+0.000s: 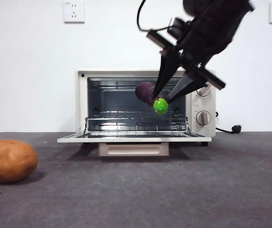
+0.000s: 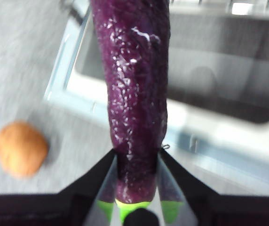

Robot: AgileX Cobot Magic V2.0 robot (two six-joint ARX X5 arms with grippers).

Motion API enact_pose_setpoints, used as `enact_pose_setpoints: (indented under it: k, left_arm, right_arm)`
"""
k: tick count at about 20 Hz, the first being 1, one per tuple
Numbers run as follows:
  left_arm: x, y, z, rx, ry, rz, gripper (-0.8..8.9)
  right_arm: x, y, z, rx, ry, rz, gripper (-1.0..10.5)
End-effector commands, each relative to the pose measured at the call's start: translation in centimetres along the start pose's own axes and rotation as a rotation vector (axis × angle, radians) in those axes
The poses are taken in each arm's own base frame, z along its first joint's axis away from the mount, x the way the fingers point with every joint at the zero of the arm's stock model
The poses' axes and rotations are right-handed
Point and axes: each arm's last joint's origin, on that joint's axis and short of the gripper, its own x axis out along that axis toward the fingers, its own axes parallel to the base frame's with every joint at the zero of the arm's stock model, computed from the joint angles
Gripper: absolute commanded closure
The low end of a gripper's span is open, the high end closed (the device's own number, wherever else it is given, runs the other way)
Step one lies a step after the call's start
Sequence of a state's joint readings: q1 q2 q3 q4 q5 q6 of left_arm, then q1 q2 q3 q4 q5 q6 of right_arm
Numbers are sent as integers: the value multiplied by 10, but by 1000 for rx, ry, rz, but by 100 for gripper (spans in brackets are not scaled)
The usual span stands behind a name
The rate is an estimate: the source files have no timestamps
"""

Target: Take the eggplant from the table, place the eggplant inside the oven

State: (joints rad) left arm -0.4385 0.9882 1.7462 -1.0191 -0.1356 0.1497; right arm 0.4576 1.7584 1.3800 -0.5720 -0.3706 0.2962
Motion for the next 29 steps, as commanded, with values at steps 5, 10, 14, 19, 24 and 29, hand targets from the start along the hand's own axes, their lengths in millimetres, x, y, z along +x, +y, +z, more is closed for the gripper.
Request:
enact_pose_setpoints:
  k: [5, 10, 14, 19, 24, 29]
  left_arm:
    - [-4, 0, -3, 12, 15, -4, 819]
    - [-8, 0, -6, 13, 31, -7, 819]
    - [-13, 1, -8, 13, 29, -7, 819]
    - [-15, 1, -9, 14, 36, -8, 819]
    - [-15, 1, -9, 14, 37, -9, 819]
    - [-16, -1, -10, 20, 42, -24, 819]
  right_arm:
    - [21, -2, 54, 49, -49, 12, 962]
    - [46, -12, 72, 110, -65, 3, 962]
    - [60, -24, 79, 158, -124, -44, 962]
    - [59, -28, 85, 168, -206, -116, 961]
    - [65, -33, 81, 181, -185, -179, 938]
    - [65, -34, 81, 185, -194, -205, 672]
